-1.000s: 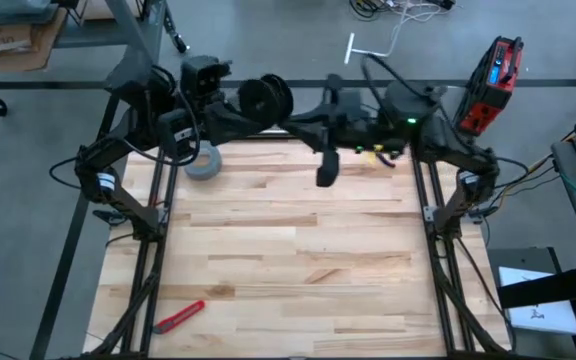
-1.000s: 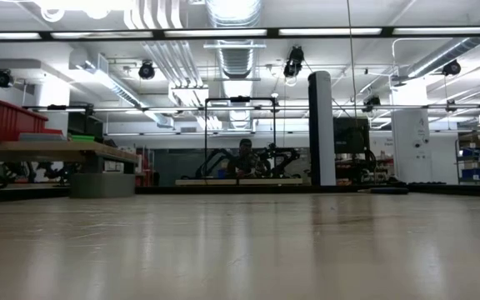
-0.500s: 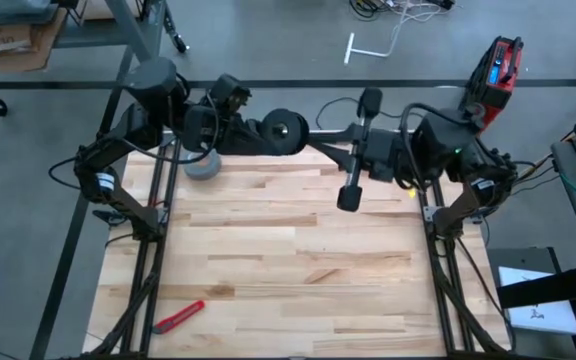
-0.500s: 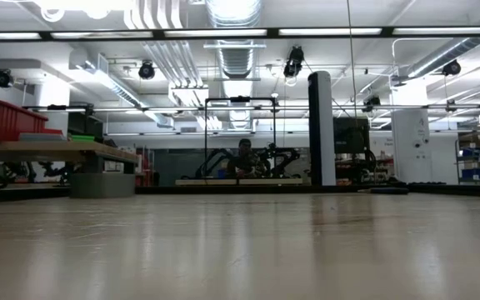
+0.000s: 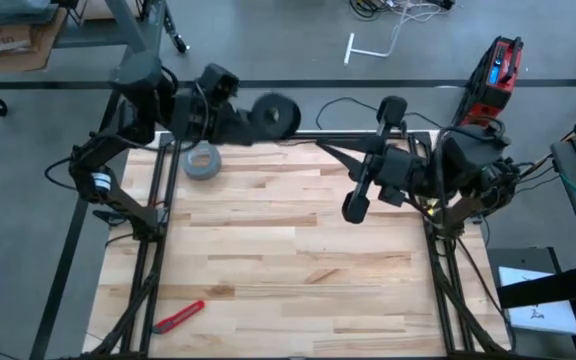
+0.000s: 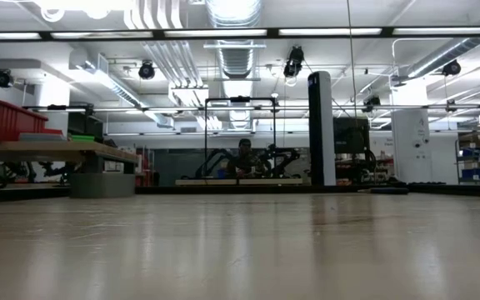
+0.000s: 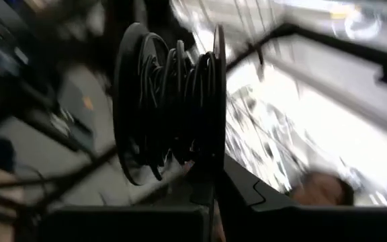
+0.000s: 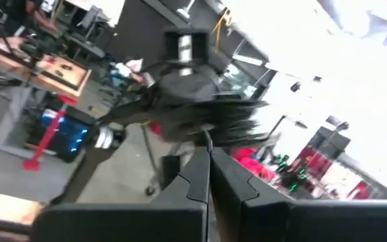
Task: Coil cords
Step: Coil the black wire on the black spool
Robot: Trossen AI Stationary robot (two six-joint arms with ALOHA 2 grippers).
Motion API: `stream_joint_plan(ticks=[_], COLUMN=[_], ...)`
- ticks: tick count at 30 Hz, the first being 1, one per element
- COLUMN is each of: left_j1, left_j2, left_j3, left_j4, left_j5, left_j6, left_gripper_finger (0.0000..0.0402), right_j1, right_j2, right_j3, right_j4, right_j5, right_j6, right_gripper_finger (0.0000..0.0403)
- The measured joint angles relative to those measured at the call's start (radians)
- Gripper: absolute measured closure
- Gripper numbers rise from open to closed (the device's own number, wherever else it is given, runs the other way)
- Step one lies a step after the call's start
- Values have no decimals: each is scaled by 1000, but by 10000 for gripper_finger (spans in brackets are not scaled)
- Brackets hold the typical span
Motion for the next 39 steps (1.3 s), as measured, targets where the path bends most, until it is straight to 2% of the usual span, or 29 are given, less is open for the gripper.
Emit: stream_joint_plan(ticks=[4, 7, 15, 23, 26, 29, 39], left_j1=[-33, -49, -75, -114, -134, -141, -141], left_j2=[26, 52, 102, 142, 160, 165, 164], left_j3=[-1, -1, -2, -2, -2, -2, -2], left_j4=[4, 5, 48, 234, 252, 265, 358], left_j5=[151, 225, 308, 341, 340, 339, 329], left_j6=[9, 7, -29, -95, -100, -101, -31], left_gripper_finger=[401, 401, 401, 401, 401, 401, 401], right_j1=[0, 0, -2, -38, -56, -73, -128], right_j2=[-1, 3, 7, 8, 13, 16, 36], right_j3=[0, 0, 0, 0, 0, 0, -1], right_j4=[18, 17, -6, -14, -14, -20, -29], right_j5=[11, 4, -30, -175, -211, -257, -364], right_j6=[-48, -54, -27, 9, 31, 63, 206], right_gripper_finger=[403, 403, 403, 403, 401, 385, 290])
